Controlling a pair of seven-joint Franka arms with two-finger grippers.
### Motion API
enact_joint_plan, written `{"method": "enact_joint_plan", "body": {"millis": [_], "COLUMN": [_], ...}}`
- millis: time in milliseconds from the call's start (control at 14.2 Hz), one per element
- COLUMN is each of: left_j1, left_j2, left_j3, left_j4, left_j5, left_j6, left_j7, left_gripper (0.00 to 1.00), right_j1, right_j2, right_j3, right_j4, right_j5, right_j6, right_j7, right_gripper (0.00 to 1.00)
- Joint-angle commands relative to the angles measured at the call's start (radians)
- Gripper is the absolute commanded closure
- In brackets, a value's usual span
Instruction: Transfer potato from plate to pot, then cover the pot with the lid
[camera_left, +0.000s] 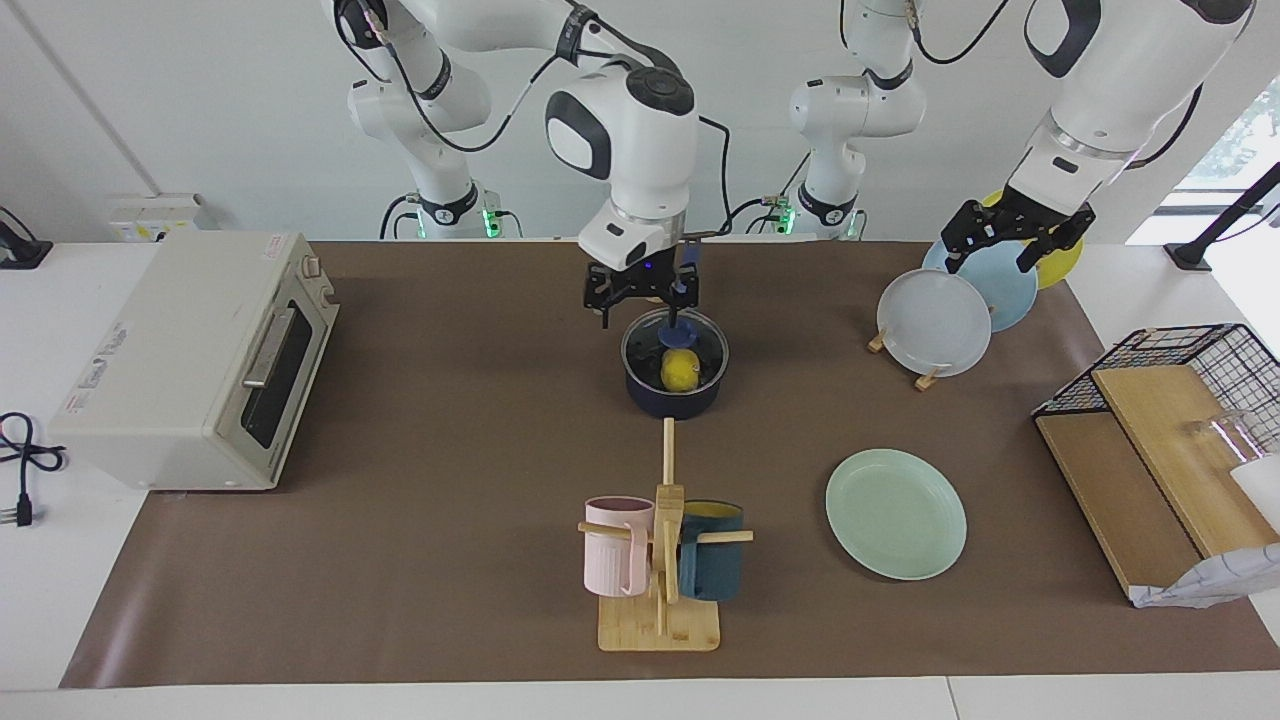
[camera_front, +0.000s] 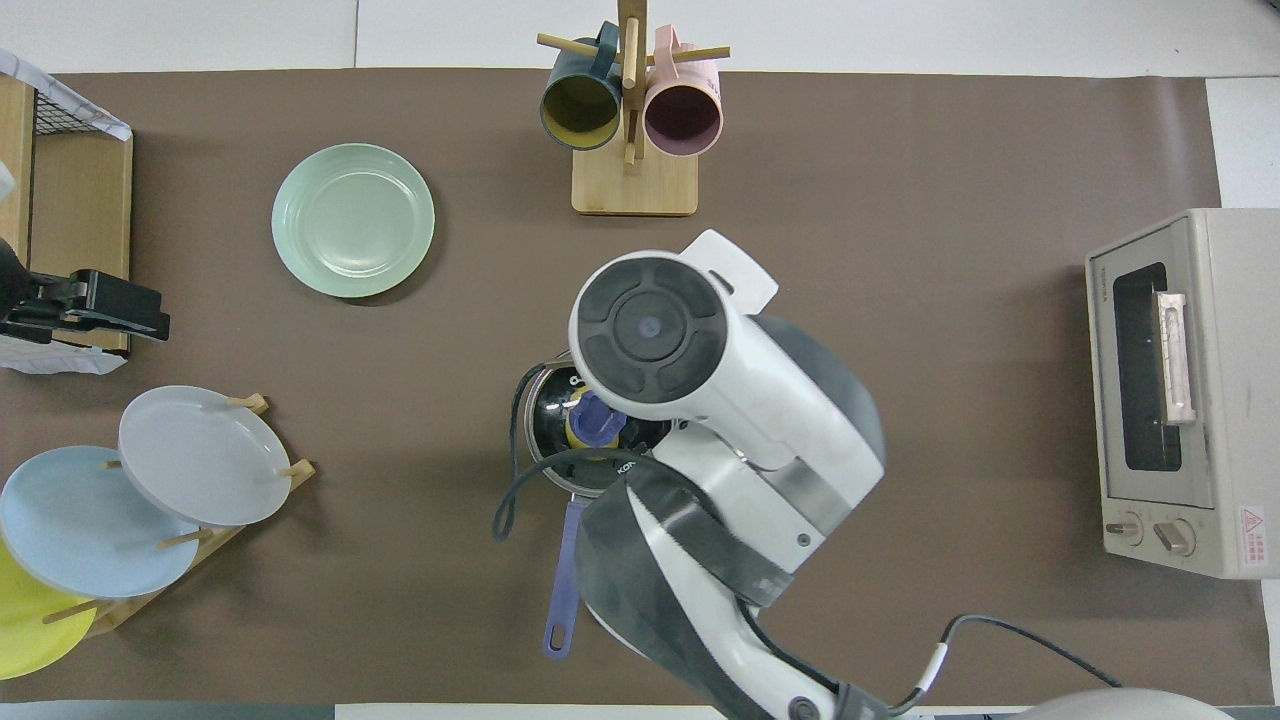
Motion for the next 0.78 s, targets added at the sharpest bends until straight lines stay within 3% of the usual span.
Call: {"method": "enact_joint_plan", "body": {"millis": [0,141,424,707], "left_j1": [-0.001,-0.001,-0.001,-0.001], "left_j2": [-0.018,-0.018,0.001,-0.013], "left_j3": [0.006,0.006,0.009,0.001], "left_j4": [-0.014,-0.014,-0.007,-0.007], "left_j5": [-0.007,-0.007,-0.007,-0.007], "left_j6": [0.005,0.006,0.004,0.005], "left_j7": [-0.001,0.000,-0.015,-0.006], "left_gripper": [0.00,0.00,0.00,0.00], "right_j1": [-0.002,-0.007,0.001,-0.012], "right_j2": [-0.046,-0.112,-0.146,-0.221], "right_j3": [-0.142,-0.278,-0.481,-0.624], "right_j4": [0.092,0.087,0.069,-0.090], "right_j5": [0.090,0.157,0.159,0.211], "right_j6": [-0.132,-0.181,-0.240,-0.221], "right_j7": [-0.227,-0.410,-0.628,-0.755], "right_gripper": [0.00,0.00,0.00,0.00]}}
